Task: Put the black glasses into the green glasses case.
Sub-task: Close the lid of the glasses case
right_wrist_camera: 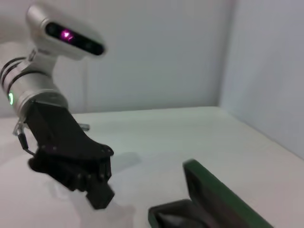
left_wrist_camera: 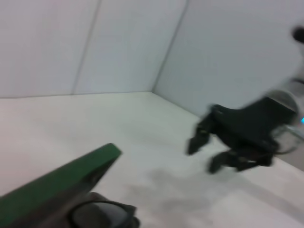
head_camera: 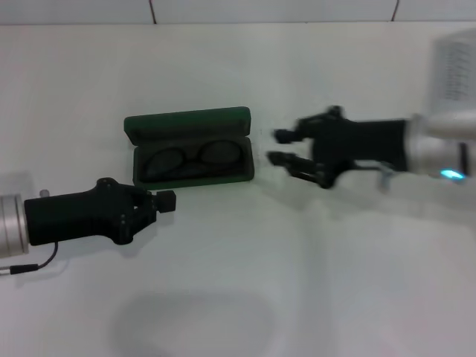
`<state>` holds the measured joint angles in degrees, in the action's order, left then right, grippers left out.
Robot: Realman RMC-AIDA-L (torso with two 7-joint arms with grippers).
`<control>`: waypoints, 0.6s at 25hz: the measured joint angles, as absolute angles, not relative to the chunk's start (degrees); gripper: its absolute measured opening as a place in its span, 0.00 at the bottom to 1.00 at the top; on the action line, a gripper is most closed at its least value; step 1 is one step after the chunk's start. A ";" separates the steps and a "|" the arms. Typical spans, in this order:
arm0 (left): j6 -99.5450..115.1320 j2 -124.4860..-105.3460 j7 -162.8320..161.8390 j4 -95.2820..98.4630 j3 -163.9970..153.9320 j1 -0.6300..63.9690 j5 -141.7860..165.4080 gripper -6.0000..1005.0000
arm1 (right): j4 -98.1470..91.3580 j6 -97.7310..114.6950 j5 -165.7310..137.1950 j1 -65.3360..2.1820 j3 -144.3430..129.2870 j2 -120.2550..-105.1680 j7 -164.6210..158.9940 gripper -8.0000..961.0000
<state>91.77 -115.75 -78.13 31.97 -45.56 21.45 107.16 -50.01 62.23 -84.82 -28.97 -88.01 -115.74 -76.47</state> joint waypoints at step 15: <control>76.66 -116.10 -86.83 31.88 -45.19 24.47 108.11 0.11 | -28.65 85.15 -82.98 -21.76 -66.23 -115.40 -54.65 0.77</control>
<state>76.66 -116.10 -86.83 31.88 -45.19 24.47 108.11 -28.65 85.15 -82.98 -21.76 -66.23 -115.40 -54.65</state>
